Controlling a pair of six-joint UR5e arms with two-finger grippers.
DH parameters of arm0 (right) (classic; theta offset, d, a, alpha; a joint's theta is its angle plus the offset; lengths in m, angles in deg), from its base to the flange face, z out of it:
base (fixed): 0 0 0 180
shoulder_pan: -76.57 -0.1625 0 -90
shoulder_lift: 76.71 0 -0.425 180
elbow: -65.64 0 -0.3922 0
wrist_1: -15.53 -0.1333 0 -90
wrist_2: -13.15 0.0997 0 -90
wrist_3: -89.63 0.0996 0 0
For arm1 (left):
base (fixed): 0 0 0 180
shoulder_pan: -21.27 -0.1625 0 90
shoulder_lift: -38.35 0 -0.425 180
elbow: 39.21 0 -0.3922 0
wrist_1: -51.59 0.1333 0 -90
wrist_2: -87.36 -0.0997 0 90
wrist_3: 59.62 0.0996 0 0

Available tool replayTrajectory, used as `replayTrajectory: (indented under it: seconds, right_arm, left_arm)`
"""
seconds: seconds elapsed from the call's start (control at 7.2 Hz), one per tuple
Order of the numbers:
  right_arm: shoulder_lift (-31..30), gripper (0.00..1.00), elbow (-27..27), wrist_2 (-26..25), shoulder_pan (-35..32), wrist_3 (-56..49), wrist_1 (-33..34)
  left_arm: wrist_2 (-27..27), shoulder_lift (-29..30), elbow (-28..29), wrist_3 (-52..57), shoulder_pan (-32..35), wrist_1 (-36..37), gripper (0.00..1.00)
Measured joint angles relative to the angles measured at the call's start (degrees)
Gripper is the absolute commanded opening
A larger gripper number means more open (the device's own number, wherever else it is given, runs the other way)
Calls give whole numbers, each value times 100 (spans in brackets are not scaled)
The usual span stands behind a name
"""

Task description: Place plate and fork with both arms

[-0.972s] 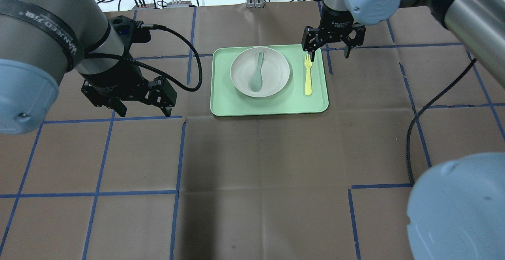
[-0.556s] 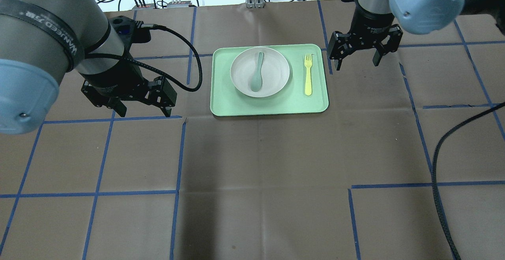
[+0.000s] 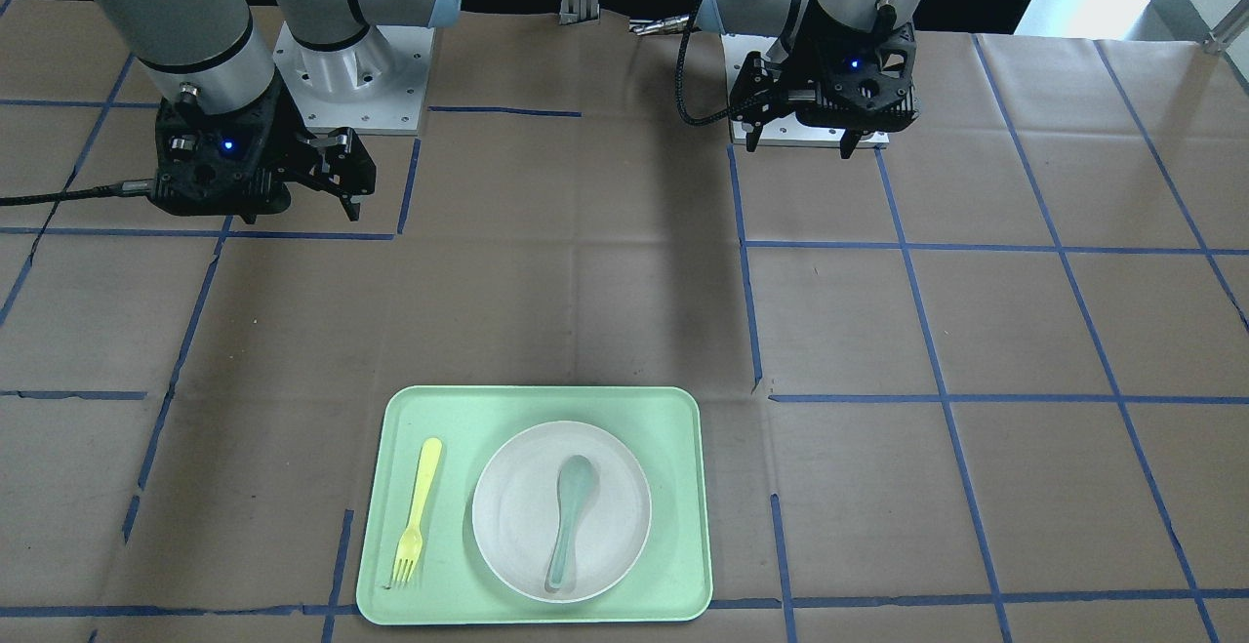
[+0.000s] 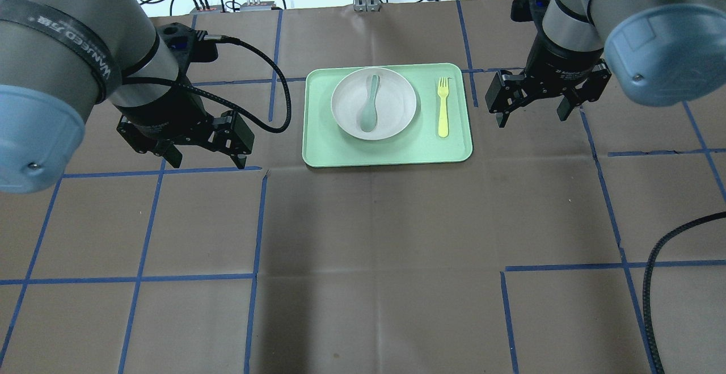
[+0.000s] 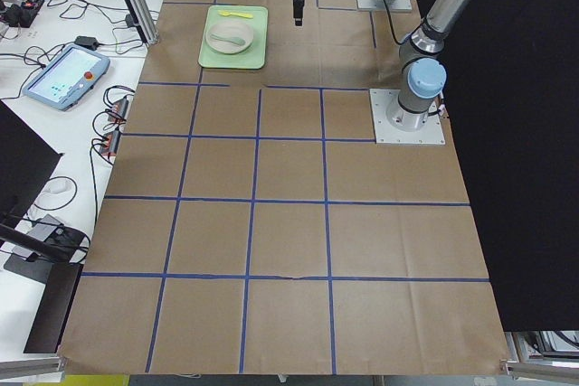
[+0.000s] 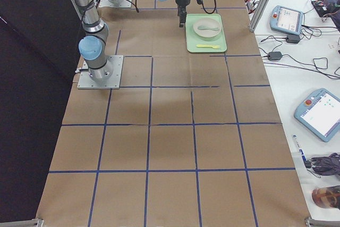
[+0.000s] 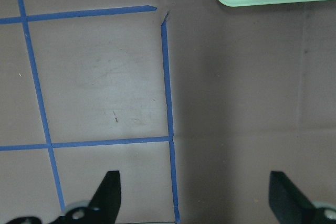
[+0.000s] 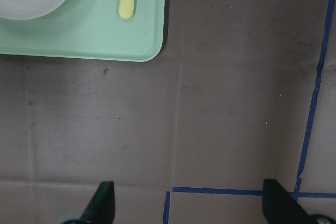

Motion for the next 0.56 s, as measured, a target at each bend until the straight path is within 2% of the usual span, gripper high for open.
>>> replayTrajectory:
  seconds: [0.56]
  right_arm:
    - [59,100,271,15,-5,28,-61]
  left_arm:
    - [-12,-82,131,4,0,-61,100]
